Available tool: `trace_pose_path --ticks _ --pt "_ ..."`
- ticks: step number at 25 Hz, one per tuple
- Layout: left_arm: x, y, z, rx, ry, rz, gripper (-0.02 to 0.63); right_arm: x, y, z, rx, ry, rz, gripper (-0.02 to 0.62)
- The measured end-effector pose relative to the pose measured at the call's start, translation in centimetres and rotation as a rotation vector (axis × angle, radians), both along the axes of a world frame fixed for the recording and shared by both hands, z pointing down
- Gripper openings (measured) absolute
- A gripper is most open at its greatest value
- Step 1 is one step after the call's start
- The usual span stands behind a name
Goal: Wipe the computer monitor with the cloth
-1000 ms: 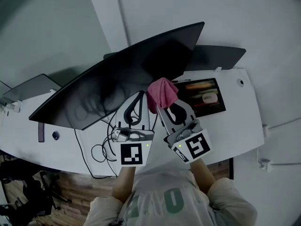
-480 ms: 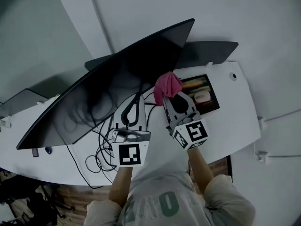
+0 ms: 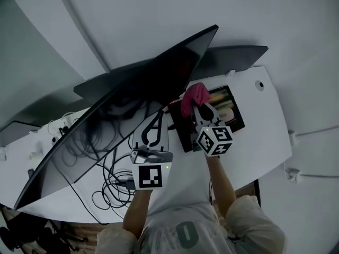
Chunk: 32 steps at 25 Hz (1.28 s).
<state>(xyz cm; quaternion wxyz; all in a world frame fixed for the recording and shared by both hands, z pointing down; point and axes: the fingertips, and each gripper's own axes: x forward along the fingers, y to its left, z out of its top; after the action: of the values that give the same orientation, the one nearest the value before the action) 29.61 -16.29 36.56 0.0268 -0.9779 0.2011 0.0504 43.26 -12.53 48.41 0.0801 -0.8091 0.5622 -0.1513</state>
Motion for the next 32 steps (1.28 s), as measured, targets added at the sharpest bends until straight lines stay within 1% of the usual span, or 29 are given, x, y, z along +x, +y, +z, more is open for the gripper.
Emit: trace_pose_path --ticks 5,8,10,12,16,20,26,32 --pt "1.5 -0.9 2.6 -0.039 -0.048 0.003 0.014 1.9 -1.1 4.7 -0.029 -0.170 0.050 0.051" --pt "1.9 -1.2 3.6 -0.045 -0.072 0.002 0.014 1.9 -1.7 6.5 -0.037 -0.253 0.067 0.051" --pt "2.0 -1.4 4.0 -0.045 -0.079 0.002 0.014 1.5 -2.3 7.2 -0.022 -0.305 0.066 0.051" --pt "2.3 -1.5 4.2 -0.051 -0.071 0.001 0.014 1.2 -3.0 7.2 0.011 -0.336 0.061 0.051" --pt "2.7 -1.5 4.8 -0.055 -0.088 0.006 0.014 0.9 -3.6 6.9 0.066 -0.364 0.043 0.051" --pt "2.5 -1.6 5.0 -0.053 -0.096 -0.004 0.014 0.9 -4.0 6.9 0.085 -0.379 0.027 0.051" --pt "0.9 -2.1 5.1 -0.063 -0.090 -0.056 0.014 -0.2 -4.5 7.4 0.072 -0.394 0.000 0.051" --pt "-2.0 -2.0 5.0 -0.065 -0.098 -0.118 0.014 -3.2 -5.3 7.7 0.040 -0.401 -0.066 0.051"
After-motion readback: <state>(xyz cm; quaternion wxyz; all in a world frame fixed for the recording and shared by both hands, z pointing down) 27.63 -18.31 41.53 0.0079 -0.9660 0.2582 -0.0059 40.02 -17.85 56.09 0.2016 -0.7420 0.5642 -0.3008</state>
